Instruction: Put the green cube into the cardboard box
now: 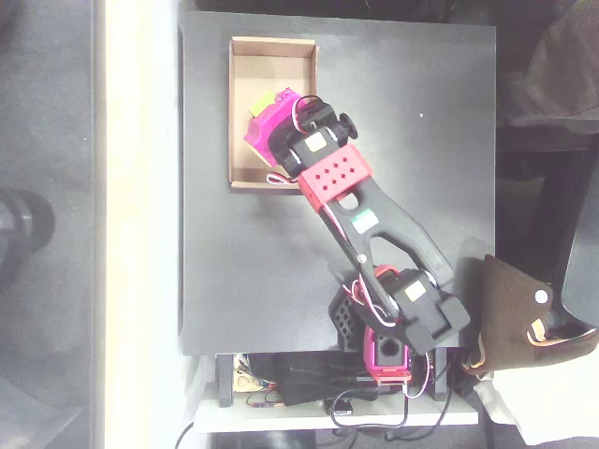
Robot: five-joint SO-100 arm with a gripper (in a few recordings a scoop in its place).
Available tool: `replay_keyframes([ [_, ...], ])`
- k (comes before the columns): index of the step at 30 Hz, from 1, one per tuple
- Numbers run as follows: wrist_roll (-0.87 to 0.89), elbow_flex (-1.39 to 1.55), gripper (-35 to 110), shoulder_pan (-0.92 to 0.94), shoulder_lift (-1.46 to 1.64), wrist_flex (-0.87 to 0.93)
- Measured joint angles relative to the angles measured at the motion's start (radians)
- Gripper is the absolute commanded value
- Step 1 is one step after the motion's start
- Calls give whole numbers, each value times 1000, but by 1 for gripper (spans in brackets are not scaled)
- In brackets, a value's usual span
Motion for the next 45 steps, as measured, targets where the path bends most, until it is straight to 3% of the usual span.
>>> replay_keyframes([
  [26, 3, -2, 13, 3, -186, 0],
  [36, -5, -2, 31, 3, -186, 0],
  [45, -5, -2, 32, 3, -186, 0],
])
